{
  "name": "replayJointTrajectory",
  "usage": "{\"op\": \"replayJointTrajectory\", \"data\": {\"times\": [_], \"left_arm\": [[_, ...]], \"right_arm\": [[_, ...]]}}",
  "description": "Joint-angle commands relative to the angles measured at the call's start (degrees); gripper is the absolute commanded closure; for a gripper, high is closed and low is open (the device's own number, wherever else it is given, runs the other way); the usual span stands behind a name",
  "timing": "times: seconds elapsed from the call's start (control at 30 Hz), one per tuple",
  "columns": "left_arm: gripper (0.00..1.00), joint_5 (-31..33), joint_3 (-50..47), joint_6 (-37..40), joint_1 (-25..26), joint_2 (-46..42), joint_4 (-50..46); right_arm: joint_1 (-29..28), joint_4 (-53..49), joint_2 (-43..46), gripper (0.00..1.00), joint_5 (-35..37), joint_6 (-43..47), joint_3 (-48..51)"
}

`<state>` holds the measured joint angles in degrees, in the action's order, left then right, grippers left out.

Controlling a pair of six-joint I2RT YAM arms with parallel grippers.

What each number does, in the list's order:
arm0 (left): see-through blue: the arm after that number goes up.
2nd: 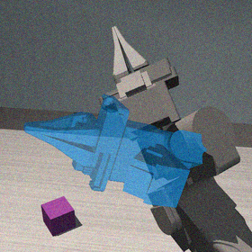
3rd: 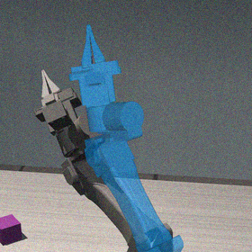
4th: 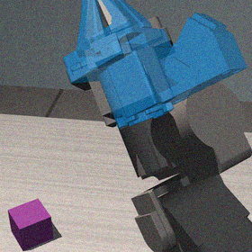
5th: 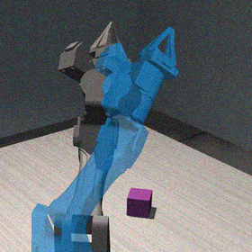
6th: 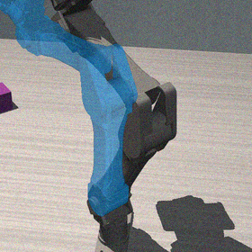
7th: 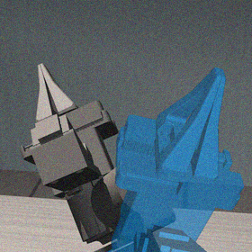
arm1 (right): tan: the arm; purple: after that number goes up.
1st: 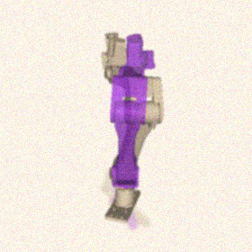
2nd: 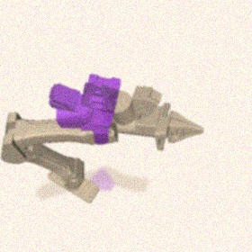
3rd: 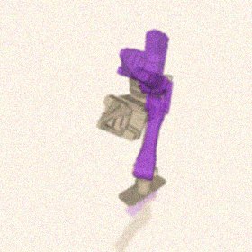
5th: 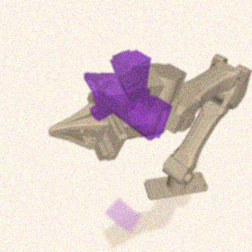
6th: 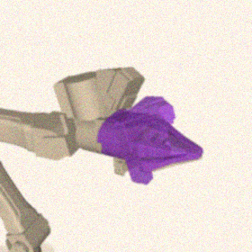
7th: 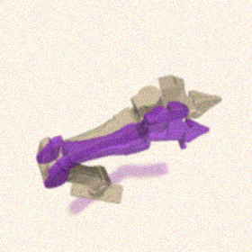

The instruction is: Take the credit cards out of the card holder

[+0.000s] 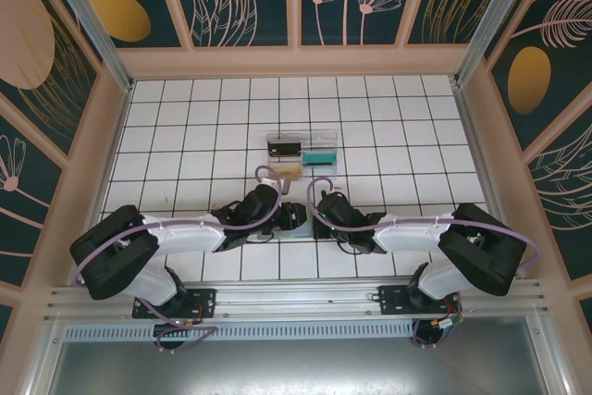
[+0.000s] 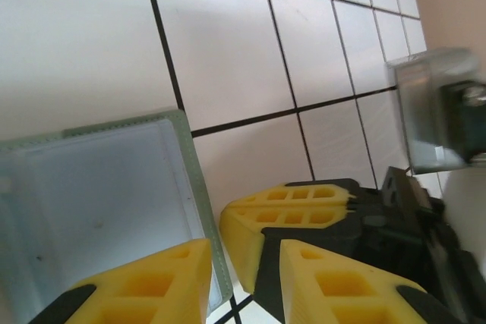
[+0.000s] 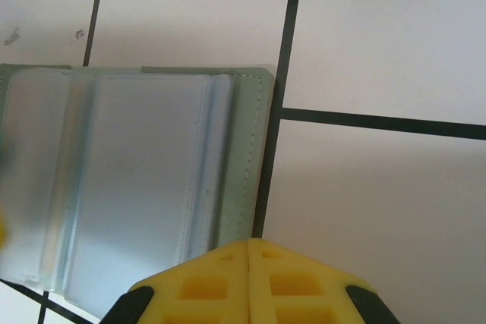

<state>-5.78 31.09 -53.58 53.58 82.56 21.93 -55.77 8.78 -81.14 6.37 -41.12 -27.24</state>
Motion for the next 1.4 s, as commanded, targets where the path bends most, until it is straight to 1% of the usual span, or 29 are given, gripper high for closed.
{"op": "replayJointTrajectory", "data": {"times": [0.0, 0.1, 0.2, 0.33, 0.5, 0.87, 1.03, 1.23, 1.37], "left_arm": [[0.69, 4.8, 0.1, 2.3, 0.1, -4.9, -5.4], [0.68, 7.7, -1.2, 2.7, -0.3, -6.9, -8.9], [0.68, 9.1, -3.0, 2.7, -1.3, -7.7, -11.2], [0.69, 11.0, -5.4, 2.0, -2.8, -7.8, -13.5], [0.69, 13.3, -6.2, 1.9, -3.4, -7.4, -15.8], [0.69, 14.2, -6.3, 1.6, -3.4, -5.4, -16.8], [0.69, 13.8, -6.8, 1.1, -3.4, -7.1, -16.8], [0.68, 15.0, -7.3, 0.8, -3.4, -10.3, -18.5], [0.68, 14.5, -8.1, 0.7, -3.4, -9.8, -17.8]], "right_arm": [[0.0, 0.3, 0.2, 0.92, 0.6, -0.8, 0.0], [-0.1, 0.4, -0.2, 0.92, 0.2, -0.5, -0.5], [-0.1, 0.2, -0.4, 0.92, -0.1, -0.3, -0.8], [-0.1, 0.2, -0.6, 0.92, -0.3, -0.3, -1.0], [-0.1, 0.2, -1.0, 0.92, -0.4, -0.3, -1.2], [-0.1, 0.3, -1.6, 0.92, -0.7, -0.5, -1.3], [-0.1, 0.6, -1.9, 0.92, -0.8, -0.5, -1.3], [-0.2, 0.8, -2.2, 0.92, -1.0, -0.7, -1.1], [-0.2, 0.9, -2.2, 0.92, -1.0, -0.6, -1.3]]}}
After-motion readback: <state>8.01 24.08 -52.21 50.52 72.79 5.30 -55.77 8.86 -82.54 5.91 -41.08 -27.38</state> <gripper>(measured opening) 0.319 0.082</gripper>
